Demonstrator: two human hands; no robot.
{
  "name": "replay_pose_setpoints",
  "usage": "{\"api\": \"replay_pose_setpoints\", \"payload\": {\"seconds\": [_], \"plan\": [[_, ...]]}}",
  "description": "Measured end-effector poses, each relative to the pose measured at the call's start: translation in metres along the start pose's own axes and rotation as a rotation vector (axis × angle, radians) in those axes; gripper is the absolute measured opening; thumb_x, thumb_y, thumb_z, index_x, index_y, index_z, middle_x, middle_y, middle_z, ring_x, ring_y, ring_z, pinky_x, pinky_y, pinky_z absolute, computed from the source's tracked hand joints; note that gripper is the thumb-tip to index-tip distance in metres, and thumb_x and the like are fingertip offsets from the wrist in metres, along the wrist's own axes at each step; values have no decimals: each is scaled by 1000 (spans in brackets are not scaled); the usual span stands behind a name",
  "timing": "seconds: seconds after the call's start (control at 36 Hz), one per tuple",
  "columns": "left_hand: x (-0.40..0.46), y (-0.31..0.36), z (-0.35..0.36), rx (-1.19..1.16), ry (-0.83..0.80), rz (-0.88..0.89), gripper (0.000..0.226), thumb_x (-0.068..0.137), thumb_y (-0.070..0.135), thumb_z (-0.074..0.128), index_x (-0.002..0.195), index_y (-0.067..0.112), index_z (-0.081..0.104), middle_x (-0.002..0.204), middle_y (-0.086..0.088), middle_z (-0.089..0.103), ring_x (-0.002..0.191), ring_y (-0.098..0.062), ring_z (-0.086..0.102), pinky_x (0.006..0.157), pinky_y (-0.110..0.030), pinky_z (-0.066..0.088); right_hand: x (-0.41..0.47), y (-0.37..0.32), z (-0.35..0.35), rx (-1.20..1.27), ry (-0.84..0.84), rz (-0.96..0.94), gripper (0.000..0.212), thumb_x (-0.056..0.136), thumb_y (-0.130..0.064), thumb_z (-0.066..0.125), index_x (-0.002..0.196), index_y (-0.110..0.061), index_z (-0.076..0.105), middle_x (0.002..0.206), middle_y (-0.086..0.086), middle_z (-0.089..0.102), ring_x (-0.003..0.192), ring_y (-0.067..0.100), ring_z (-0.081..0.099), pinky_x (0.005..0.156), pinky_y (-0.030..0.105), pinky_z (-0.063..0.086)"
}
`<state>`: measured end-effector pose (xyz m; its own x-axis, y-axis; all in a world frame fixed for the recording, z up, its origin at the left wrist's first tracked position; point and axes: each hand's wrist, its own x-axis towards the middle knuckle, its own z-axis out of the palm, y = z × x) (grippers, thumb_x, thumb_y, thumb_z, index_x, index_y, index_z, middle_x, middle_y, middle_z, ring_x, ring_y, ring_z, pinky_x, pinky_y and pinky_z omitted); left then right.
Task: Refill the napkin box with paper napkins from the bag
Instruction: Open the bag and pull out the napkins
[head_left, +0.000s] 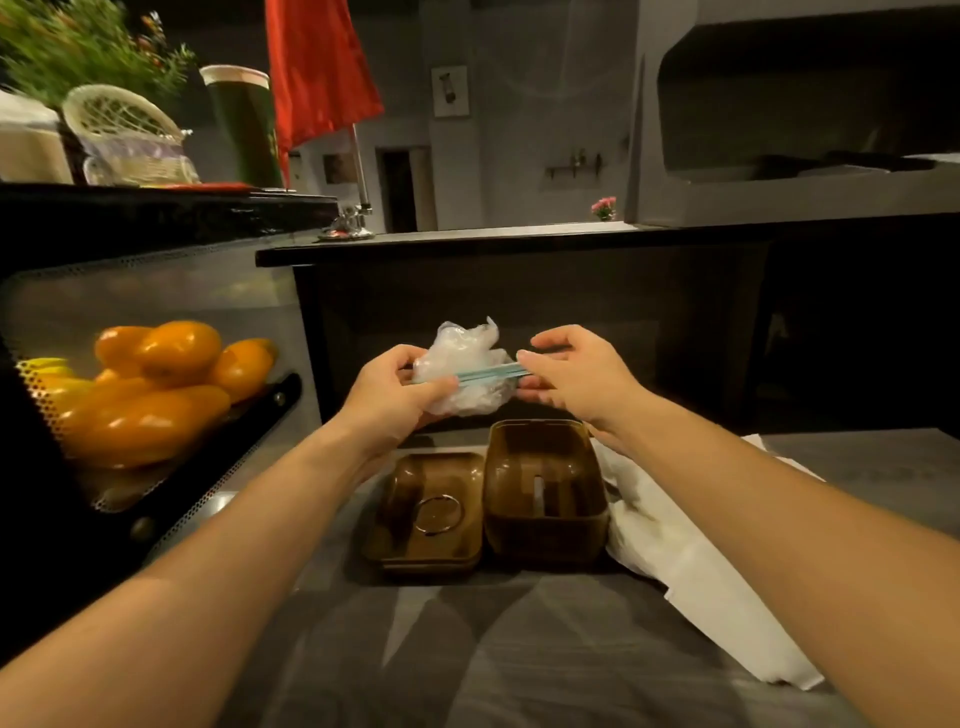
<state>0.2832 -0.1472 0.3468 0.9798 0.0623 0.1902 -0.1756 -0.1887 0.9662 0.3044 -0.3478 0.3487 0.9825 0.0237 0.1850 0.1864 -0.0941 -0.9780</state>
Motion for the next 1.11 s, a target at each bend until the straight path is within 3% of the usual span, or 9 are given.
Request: {"api": "replay_pose_setpoints", "payload": {"seconds": [0.11,0.25,0.31,0.39,0.61,0.78,0.89,1.03,1.11], "plan": [[20,-26,-6,216,299,23,22,89,21,75,99,28,56,102,2,63,92,-17,67,82,-39,61,6,13,0,-259,19,-12,17,98,-25,65,114,-24,58,105,1,65,94,15,69,80,29,61],[38,-54,-8,455,446,88,23,85,26,78,96,22,58,89,5,61,74,-7,55,57,-21,38,7,25,-3,-475,-49,-60,2,99,-28,63,100,-30,64,100,-5,67,95,12,65,86,32,58],[46,-66,-4,485,424,99,26,85,22,78,101,22,58,96,4,62,80,-7,56,57,-17,36,5,28,-3,-603,-110,-94,3,98,-31,64,101,-31,65,101,-8,65,95,10,63,79,25,54],[55,-82,6,542,374,105,33,86,16,77,111,22,57,107,4,60,96,-12,57,72,-22,44,2,32,-1,-730,-205,-135,3,97,-33,65,99,-31,67,105,-11,60,95,8,61,74,19,51],[76,-104,21,891,152,200,33,91,6,67,118,23,56,120,6,48,97,-12,52,80,-25,44,7,39,-2,-823,-305,-205,4,97,-29,65,99,-30,69,105,-11,61,96,10,62,90,34,57],[90,-113,20,1105,164,171,31,91,8,68,117,23,66,123,2,53,114,-18,48,95,-33,49,9,49,-5,-873,-328,-271,8,96,-30,65,99,-26,72,101,-9,64,96,8,62,91,35,56],[97,-115,23,1150,120,153,26,93,13,65,118,21,70,121,0,57,110,-19,55,92,-38,54,7,54,-5,-882,-345,-298,8,95,-33,68,100,-27,72,101,-12,63,97,6,60,91,33,54],[99,-116,26,1208,-85,75,32,99,35,43,105,17,69,115,-5,60,105,-25,58,94,-49,50,3,56,-10,-944,-421,-292,9,96,-36,66,101,-30,70,99,-17,59,95,2,58,88,25,53],[99,-117,28,1245,-161,31,41,103,40,34,119,18,64,127,-8,57,118,-30,52,100,-48,43,2,58,-13,-959,-449,-275,11,96,-38,66,103,-29,70,103,-16,59,96,3,58,89,28,53]]}}
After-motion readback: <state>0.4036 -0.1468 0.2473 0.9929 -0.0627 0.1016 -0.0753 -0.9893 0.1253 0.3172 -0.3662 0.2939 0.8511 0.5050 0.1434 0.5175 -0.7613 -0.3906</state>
